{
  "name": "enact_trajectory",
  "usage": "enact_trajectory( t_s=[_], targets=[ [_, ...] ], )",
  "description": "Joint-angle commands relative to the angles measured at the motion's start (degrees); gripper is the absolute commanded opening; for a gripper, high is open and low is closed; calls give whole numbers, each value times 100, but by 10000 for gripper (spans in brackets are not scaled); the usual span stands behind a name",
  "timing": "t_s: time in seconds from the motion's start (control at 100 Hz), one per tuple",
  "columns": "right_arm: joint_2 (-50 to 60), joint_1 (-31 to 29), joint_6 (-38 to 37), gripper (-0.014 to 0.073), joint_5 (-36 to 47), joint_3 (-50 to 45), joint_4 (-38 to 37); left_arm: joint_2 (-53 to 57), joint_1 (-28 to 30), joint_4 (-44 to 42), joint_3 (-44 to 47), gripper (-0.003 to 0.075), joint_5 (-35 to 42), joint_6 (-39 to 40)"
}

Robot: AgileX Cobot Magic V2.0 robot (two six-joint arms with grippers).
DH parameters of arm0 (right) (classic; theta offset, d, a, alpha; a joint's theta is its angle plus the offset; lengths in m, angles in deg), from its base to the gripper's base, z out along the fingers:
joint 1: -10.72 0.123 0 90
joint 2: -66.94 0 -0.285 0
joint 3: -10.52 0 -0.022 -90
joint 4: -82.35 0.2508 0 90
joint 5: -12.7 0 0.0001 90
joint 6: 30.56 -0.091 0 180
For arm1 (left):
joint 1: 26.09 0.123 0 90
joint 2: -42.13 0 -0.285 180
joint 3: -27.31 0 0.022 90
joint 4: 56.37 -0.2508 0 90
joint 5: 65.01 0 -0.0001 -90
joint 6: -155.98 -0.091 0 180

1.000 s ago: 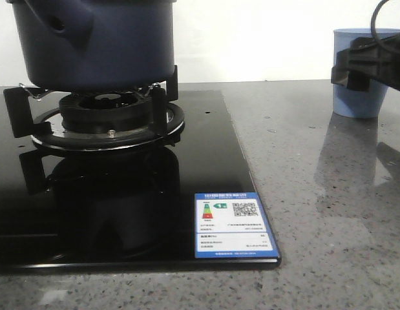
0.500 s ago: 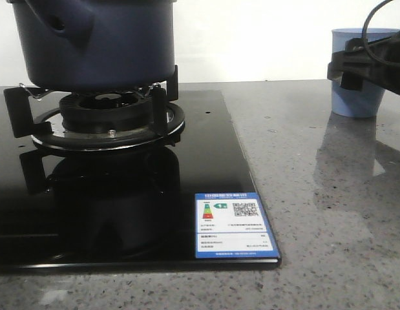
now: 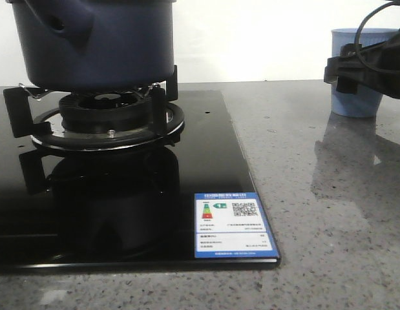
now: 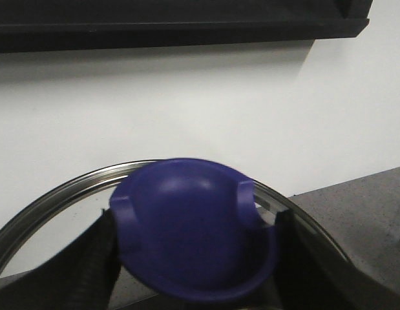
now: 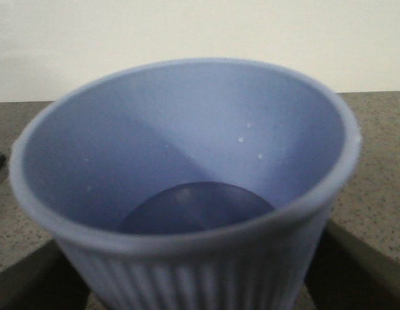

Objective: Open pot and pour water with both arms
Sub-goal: 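Lift the cup with the right gripper and carry it toward the pot, then tilt the cup over the open pot with the right gripper to pour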

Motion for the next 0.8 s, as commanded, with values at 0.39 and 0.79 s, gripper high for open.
enact_trajectory(
  t_s=[0.39, 0.79],
  targets=[
    [251, -34, 5, 382, 420, 160, -162, 176, 15, 246, -241, 345, 373, -5],
    [1751, 56, 5, 382, -1818, 496, -1268, 176, 15, 138, -241, 345, 387, -5]
  ],
)
